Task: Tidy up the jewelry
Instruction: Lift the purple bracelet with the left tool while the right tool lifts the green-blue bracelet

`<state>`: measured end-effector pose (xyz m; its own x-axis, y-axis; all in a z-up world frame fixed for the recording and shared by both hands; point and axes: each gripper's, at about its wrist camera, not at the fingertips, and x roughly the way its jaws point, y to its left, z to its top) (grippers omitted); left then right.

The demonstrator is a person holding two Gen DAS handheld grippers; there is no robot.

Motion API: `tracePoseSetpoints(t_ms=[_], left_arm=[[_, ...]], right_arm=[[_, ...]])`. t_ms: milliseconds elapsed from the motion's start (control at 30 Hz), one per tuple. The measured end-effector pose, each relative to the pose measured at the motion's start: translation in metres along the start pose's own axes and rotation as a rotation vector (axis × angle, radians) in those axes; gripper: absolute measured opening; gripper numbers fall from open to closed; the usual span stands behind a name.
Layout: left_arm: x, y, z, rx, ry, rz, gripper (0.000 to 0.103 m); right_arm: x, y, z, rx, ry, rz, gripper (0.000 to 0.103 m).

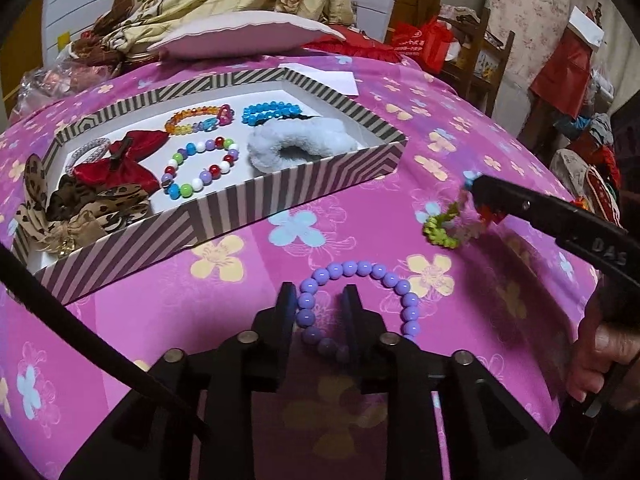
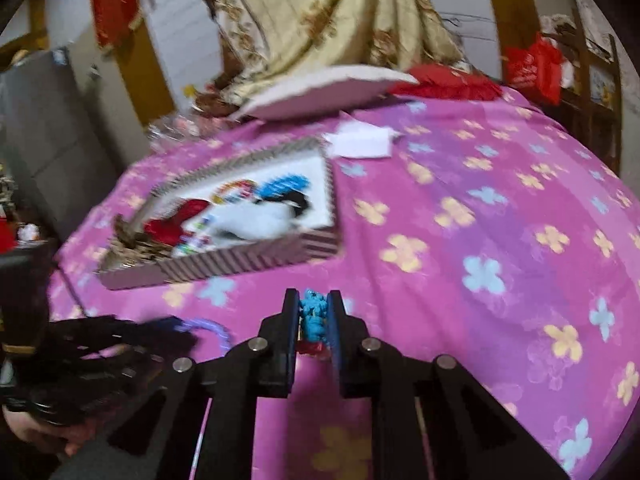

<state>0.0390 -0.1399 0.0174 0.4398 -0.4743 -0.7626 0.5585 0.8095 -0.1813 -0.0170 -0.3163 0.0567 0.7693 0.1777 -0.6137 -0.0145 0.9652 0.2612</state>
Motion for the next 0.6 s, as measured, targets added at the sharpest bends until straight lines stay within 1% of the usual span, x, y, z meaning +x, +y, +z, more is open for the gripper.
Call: tracePoseSetpoints(t_ms=[67, 100, 133, 167, 233, 300, 367, 467, 533, 600], left_arm=[[0.000, -0.002, 0.000, 0.008, 0.001, 0.007, 0.030], [0.000, -0.002, 0.000, 0.007, 0.000, 0.007, 0.030], [0.000, -0.001, 0.000, 0.000, -0.002, 0.010, 0.026], [0.001, 0.002, 0.000, -0.013, -0.001, 0.017, 0.018], [0.000, 0.007, 0.001, -0.037, -0.002, -0.001, 0.018], [-0.003, 0.009, 0.002, -0.046, -0.009, 0.005, 0.018], [-0.011, 0.013, 0.004, -0.068, -0.035, -0.005, 0.018], [-0.029, 0.023, 0.010, -0.109, -0.091, -0.043, 0.018], [-0.037, 0.030, 0.013, -0.134, -0.115, -0.057, 0.018], [-0.041, 0.037, 0.014, -0.158, -0.123, -0.060, 0.018]], right_arm=[[0.000, 0.007, 0.001, 0.000, -0.010, 0.066, 0.014], [0.000, 0.011, 0.001, -0.005, -0.012, 0.078, 0.014], [0.002, 0.014, 0.001, -0.014, -0.009, 0.082, 0.014], [0.004, 0.017, 0.001, -0.020, -0.001, 0.084, 0.014], [0.007, 0.019, 0.000, -0.018, 0.012, 0.084, 0.014], [0.011, 0.019, 0.000, -0.018, 0.026, 0.078, 0.014], [0.012, 0.019, 0.000, -0.014, 0.033, 0.074, 0.014], [0.013, 0.016, -0.001, -0.005, 0.034, 0.064, 0.014], [0.012, 0.014, -0.001, -0.002, 0.033, 0.060, 0.014], [0.013, 0.015, -0.001, -0.004, 0.035, 0.064, 0.014]])
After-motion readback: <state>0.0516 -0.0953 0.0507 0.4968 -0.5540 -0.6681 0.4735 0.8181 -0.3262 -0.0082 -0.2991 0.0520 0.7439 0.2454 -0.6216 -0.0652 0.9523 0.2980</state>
